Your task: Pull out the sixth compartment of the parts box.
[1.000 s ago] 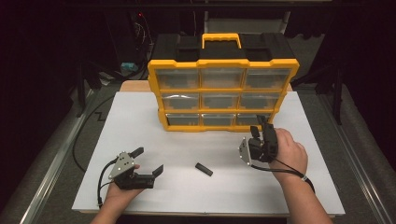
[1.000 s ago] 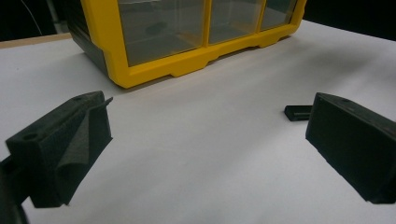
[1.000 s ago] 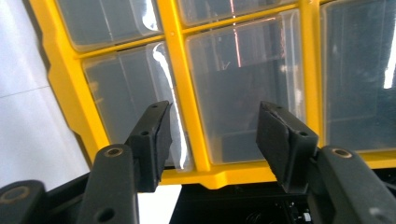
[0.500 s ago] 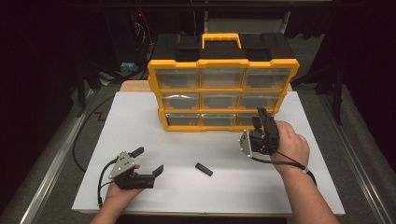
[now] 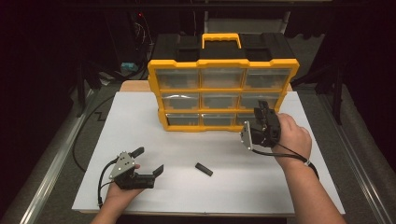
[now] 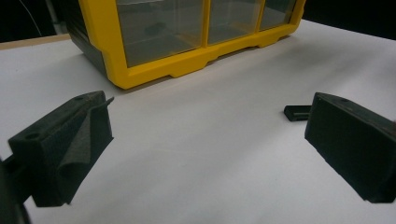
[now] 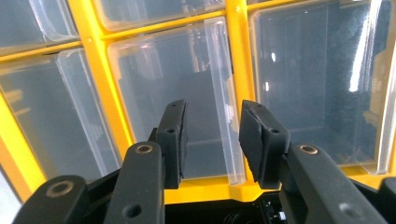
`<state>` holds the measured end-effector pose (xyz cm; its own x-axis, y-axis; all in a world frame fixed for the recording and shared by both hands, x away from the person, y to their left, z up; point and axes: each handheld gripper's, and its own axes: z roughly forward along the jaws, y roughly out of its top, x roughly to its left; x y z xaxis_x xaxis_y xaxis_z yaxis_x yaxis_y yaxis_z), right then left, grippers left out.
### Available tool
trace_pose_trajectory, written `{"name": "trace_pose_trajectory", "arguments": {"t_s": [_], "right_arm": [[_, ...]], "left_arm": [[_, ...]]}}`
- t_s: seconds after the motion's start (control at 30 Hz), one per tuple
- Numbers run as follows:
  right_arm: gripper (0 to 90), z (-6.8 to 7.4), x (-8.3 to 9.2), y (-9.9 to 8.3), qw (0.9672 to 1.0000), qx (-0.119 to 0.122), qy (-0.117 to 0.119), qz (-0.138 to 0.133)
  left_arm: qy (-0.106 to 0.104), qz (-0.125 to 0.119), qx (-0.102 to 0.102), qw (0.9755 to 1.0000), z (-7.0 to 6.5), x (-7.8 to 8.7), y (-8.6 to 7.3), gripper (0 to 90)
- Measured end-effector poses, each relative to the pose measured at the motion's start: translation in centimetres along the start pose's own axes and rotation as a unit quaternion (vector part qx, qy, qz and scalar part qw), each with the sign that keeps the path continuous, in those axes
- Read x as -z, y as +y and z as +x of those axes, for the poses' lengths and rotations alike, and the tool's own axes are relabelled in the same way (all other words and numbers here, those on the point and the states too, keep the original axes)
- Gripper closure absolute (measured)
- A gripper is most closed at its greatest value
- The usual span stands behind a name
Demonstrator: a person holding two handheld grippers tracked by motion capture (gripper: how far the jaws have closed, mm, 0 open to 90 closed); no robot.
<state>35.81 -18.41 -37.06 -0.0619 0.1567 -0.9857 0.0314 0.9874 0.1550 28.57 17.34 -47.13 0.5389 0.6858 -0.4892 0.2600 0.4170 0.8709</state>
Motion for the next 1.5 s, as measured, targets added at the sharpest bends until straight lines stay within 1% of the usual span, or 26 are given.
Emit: {"name": "trace_pose_trajectory", "arguments": {"t_s": [0.07,0.17,0.27,0.3,0.37,0.4,0.47,0.5,0.53,0.63,0.7,0.73,0.83,0.87,0.9,0.97,1.03,1.1,1.17,1.23,1.33,1.37,1.4,1.43,1.47,1.5], "right_arm": [[63.4,-0.1,-0.1,0.0,1.0,-0.007,0.002,0.003],[64.2,-0.4,-0.4,0.0,1.0,0.005,-0.003,0.001],[64.4,-0.6,-0.6,0.0,1.0,0.005,-0.005,0.005],[64.6,-0.7,-0.7,0.0,0.9999,0.01,-0.003,0.004],[64.6,-0.7,-0.9,0.0,0.9999,0.004,-0.002,0.009],[64.6,-0.9,-1.0,0.0,0.9999,0.015,-0.001,0.008],[65.0,-0.8,-1.2,0.0,0.9999,0.011,-0.003,0.009],[65.0,-0.9,-1.3,-0.1,0.9999,0.013,-0.004,0.009],[65.1,-0.9,-1.3,0.0,0.9999,0.009,-0.001,0.011],[66.2,-1.1,-1.5,-0.1,0.9998,0.014,-0.003,0.009],[66.3,-1.0,-1.6,-0.1,0.9999,0.006,0.001,0.015],[66.3,-1.1,-1.7,-0.1,0.9999,0.01,-0.003,0.012],[67.6,-1.2,-1.8,0.0,0.9998,0.014,-0.003,0.012],[67.8,-1.1,-1.9,0.0,0.9999,0.007,0.0,0.014],[67.8,-1.1,-2.0,0.0,0.9999,0.011,-0.005,0.009],[67.8,-1.2,-2.1,0.0,0.9996,0.021,0.003,0.017],[67.8,-1.0,-2.3,-0.1,0.9997,0.019,-0.001,0.014],[68.7,-1.0,-2.5,-0.2,0.9996,0.022,0.003,0.019],[68.7,-1.0,-2.6,-0.1,0.9993,0.033,0.003,0.02],[68.7,-1.0,-2.7,-0.1,0.9993,0.032,-0.001,0.017],[69.5,-1.0,-3.0,0.0,0.9991,0.037,0.002,0.019],[69.5,-1.0,-3.0,0.0,0.9989,0.042,0.004,0.022],[69.5,-1.0,-3.1,0.0,0.9989,0.042,0.001,0.019],[69.6,-0.9,-3.1,0.0,0.9991,0.037,0.001,0.02],[70.3,-0.9,-3.1,0.1,0.9988,0.046,-0.001,0.019],[70.6,-0.9,-3.1,0.1,0.9988,0.043,0.0,0.022]], "left_arm": [[0.0,0.0,0.0,1.0,0.0,0.0,0.0,1.9],[0.0,0.0,-0.001,1.0,0.0,0.0,0.0,1.9],[0.001,0.0,-0.001,1.0,0.0,0.0,0.0,1.9],[0.001,0.001,-0.001,1.0,0.0,0.0,0.0,1.9],[0.001,0.0,-0.001,1.0,0.0,0.1,0.0,1.9],[0.001,0.0,-0.001,1.0,0.0,0.0,0.0,1.9],[0.001,0.0,0.0,1.0,0.1,0.0,0.0,1.9],[0.002,0.0,0.0,1.0,0.1,0.0,0.0,1.9],[0.002,0.0,0.001,1.0,0.1,0.0,0.0,1.9],[0.001,0.002,0.0,1.0,0.1,0.0,0.0,1.9],[0.001,0.002,0.0,1.0,0.1,0.0,0.0,1.9],[0.001,0.001,0.0,1.0,0.1,0.0,0.0,1.9],[0.001,0.001,0.001,1.0,0.1,0.0,0.0,1.9],[0.001,0.001,0.001,1.0,0.1,0.0,0.0,1.9],[0.001,0.0,0.001,1.0,0.1,0.0,0.0,1.9],[0.0,0.0,0.001,1.0,0.1,0.0,0.0,1.9],[0.0,0.001,0.0,1.0,0.1,0.0,0.0,1.9],[0.0,0.001,0.001,1.0,0.0,0.0,0.0,1.9],[-0.001,0.0,0.002,1.0,0.0,0.0,0.0,1.9],[-0.001,-0.001,0.002,1.0,0.0,0.0,0.0,1.9],[-0.001,0.001,0.0,1.0,0.0,0.0,0.0,2.0],[-0.002,0.001,0.0,1.0,0.0,0.0,0.0,2.0],[-0.002,-0.001,0.001,1.0,0.0,0.0,0.0,2.0],[-0.002,0.0,0.001,1.0,0.1,0.0,0.0,1.9],[-0.001,0.0,0.001,1.0,0.1,0.0,0.0,2.0],[-0.001,0.0,0.001,1.0,0.1,0.0,0.0,2.0]]}}
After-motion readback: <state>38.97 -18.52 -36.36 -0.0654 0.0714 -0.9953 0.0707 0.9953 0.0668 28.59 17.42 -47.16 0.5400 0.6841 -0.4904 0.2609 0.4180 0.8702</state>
